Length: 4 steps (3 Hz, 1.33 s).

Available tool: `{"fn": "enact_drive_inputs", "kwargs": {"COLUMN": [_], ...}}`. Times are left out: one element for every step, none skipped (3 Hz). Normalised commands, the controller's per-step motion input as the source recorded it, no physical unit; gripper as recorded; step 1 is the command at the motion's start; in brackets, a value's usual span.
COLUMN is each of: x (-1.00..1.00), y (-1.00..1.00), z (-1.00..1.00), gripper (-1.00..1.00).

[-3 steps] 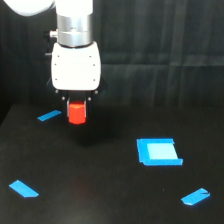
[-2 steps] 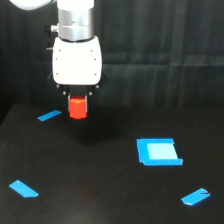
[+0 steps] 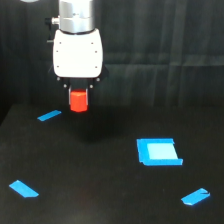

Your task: Pick up the red object from the table

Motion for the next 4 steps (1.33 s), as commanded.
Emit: {"fn": "enact_drive_inputs", "kwargs": {"x": [0.07,0.07,0.04,-0.02], "y": [0.02,0.0,-0.03,-0.03], "z": [0.3,0.12,0.04,0.04], "gripper": [-1.0,-0.99,-0.95,-1.0]}}
